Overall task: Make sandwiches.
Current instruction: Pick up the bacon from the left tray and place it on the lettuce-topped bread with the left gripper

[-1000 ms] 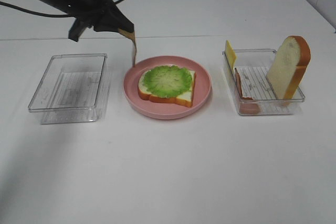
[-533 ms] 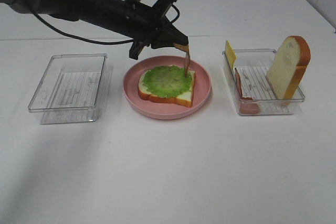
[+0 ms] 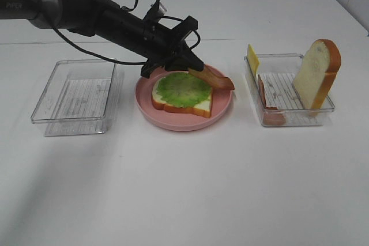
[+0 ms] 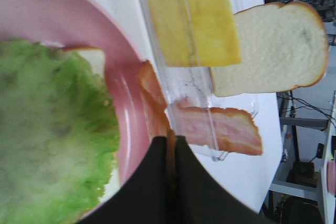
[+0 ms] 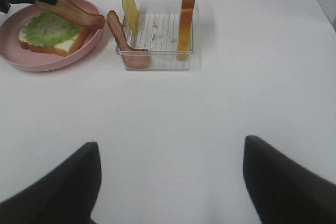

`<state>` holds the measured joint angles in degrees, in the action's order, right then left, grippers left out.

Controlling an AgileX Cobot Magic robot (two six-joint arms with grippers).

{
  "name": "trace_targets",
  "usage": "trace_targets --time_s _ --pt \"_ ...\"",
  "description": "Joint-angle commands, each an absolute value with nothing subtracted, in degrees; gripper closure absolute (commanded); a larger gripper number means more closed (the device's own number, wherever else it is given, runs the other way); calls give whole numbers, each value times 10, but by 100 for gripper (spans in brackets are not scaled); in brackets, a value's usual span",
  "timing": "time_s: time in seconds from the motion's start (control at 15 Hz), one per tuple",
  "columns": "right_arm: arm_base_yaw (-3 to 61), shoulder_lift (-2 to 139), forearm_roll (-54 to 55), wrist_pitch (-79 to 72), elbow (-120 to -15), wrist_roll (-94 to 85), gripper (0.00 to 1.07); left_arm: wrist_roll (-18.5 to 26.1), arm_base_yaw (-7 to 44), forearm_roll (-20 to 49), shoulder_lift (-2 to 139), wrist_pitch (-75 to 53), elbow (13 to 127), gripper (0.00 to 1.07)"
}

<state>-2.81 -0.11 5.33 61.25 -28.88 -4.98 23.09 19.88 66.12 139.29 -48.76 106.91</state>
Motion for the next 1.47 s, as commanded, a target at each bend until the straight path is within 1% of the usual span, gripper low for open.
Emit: trace_targets --time_s 0.07,0.33,0.47,0.53,0.67,0.73,0.87,0.93,1.0,1.07,1.13,1.2,1.27,1.33,1.47 --pt "-33 -10 57 607 -288 -54 34 209 184 648 1389 -489 1073 107" --pt "-33 -10 57 607 -288 -54 34 203 171 619 1381 -490 1073 107" --pt "-33 -10 57 607 -288 -54 34 195 171 585 1380 -496 1073 107" --pt "-33 -10 57 607 -288 -54 34 184 171 565 1377 -500 1073 107" --pt "-33 -10 57 607 -288 -54 34 183 171 523 1376 -510 1073 107" --pt "-33 -10 57 607 -288 -54 34 183 171 516 1376 -512 1073 106" --pt "-33 -10 57 607 -288 -54 34 183 171 506 1376 -515 1073 95" --pt "-33 -10 57 607 -288 -54 34 183 171 506 1376 -512 1073 84" --pt "-33 -10 57 607 -288 -54 34 183 171 506 1376 -501 1073 71" --pt "-33 -10 57 607 -288 -54 34 183 171 506 1376 -493 1073 53" --pt "-33 -10 57 607 -288 -54 34 183 171 507 1375 -489 1073 40" --pt "-33 -10 57 607 -288 -54 34 183 171 507 1370 -486 1073 28" --pt "-33 -10 57 607 -288 -54 34 183 171 504 1360 -484 1073 22" --pt "-33 -10 57 607 -288 -54 34 183 171 495 1346 -474 1073 21" --pt "-33 -10 57 607 -288 -54 34 183 171 455 1316 -469 1073 21"
